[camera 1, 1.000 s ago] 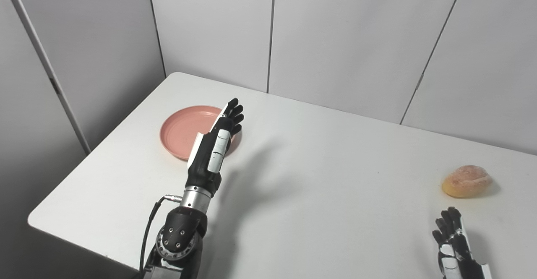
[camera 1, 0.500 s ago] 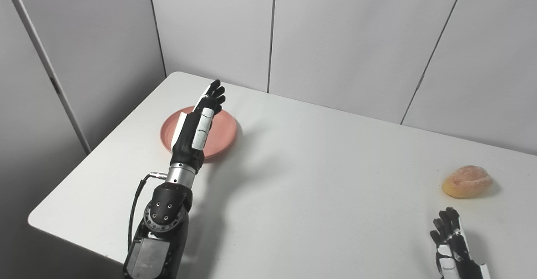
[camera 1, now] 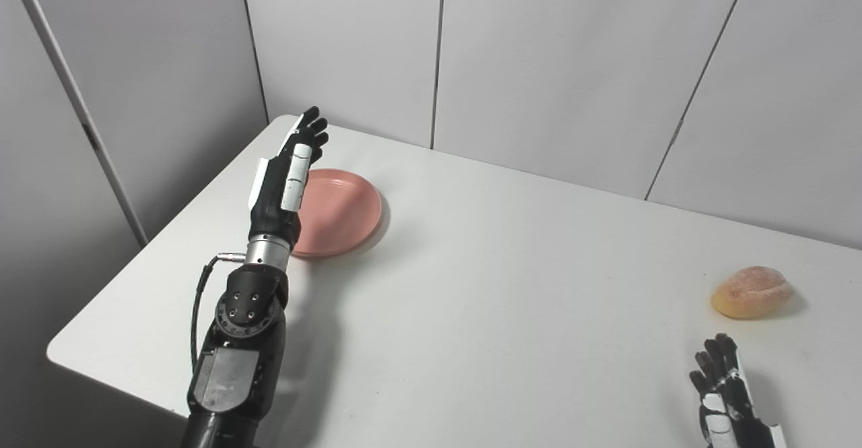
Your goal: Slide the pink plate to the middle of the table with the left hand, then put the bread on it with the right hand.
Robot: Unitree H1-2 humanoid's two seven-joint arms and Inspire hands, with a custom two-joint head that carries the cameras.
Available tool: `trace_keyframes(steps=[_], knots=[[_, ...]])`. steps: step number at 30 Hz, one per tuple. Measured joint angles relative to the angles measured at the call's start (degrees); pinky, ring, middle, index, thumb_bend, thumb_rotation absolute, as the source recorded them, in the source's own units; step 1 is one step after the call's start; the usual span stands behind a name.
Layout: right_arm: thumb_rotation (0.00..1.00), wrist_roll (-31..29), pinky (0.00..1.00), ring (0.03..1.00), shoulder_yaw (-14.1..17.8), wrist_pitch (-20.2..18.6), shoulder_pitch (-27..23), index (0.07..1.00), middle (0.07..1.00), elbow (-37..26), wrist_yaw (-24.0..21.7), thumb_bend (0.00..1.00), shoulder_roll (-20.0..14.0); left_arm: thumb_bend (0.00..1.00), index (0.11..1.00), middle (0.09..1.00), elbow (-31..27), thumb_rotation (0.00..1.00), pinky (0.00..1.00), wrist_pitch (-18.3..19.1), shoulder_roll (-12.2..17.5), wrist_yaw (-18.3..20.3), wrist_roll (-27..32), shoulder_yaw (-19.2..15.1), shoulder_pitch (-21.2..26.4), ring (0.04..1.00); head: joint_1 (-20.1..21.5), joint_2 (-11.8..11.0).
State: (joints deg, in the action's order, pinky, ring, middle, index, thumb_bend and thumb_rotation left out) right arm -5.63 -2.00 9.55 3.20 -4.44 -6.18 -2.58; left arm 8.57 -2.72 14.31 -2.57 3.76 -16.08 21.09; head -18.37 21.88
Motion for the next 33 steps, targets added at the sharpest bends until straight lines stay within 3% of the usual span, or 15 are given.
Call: trace_keyframes(steps=[6, 16, 33], knots=[[0.79, -0.1, 1.00, 1.000, -0.1, -0.6, 0.0, 1.000, 1.000, -0.7, 0.0, 0.42, 0.2, 0.68, 0.883, 0.901, 3.0, 1.00, 0.90, -1.0, 0.9, -1.5, 0.1, -1.6, 1.2, 0.899, -0.3, -0.3], [0.85, 0.9, 1.00, 1.000, -0.2, -0.7, -0.1, 1.000, 1.000, -0.2, 0.2, 0.41, 0.2, 0.70, 0.904, 0.911, 9.0, 1.00, 0.90, -3.0, 4.3, -2.1, -0.3, -1.7, 3.4, 0.905, -1.2, -0.6], [0.81, -1.4, 1.00, 1.000, 0.2, -0.6, -0.4, 1.000, 1.000, 0.2, -0.9, 0.39, 0.1, 0.69, 0.908, 0.935, 16.3, 1.00, 0.97, -6.6, 8.1, -2.8, -0.2, -2.0, 4.1, 0.934, -2.9, -1.1]])
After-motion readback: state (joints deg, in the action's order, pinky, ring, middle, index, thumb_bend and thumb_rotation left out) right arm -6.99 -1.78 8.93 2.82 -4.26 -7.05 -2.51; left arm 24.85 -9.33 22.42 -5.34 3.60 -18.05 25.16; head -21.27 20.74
